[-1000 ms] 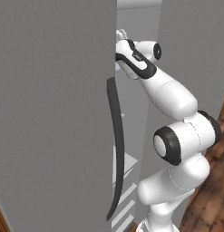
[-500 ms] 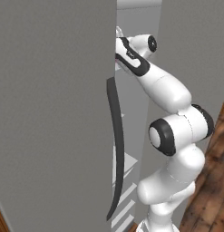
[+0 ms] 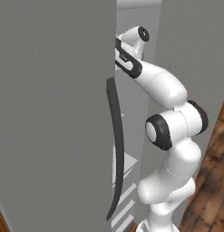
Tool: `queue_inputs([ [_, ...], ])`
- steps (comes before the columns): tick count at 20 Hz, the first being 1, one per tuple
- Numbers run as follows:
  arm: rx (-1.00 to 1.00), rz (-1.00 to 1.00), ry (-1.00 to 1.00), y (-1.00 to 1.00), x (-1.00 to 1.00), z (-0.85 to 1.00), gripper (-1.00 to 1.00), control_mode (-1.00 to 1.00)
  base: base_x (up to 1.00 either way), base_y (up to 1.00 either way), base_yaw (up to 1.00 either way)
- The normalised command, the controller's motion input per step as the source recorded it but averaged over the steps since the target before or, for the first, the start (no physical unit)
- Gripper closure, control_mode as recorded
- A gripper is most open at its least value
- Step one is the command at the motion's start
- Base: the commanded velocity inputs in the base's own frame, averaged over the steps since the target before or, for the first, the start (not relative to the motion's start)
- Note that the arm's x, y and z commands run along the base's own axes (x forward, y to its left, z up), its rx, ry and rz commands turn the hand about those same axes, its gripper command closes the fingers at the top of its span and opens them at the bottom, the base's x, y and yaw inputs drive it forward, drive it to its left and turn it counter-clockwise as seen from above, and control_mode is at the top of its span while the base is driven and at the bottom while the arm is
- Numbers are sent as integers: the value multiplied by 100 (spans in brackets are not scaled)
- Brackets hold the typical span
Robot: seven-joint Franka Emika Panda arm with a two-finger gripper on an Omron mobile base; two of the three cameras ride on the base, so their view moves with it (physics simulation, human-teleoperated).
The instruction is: The ice cube tray has been filled with water. Take the tray and place it in the freezer to make ice. Close the freezer door after placing the tray.
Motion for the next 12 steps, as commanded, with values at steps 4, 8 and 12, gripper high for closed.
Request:
queue_inputs([
  [4, -11, 0, 19, 5, 13, -30, -100, -100, 0, 0, 0],
  [8, -5, 0, 20, -31, -16, -6, -100, -100, 0, 0, 0],
  [12, -4, -2, 19, -54, -43, -3, -100, -100, 0, 0, 0],
])
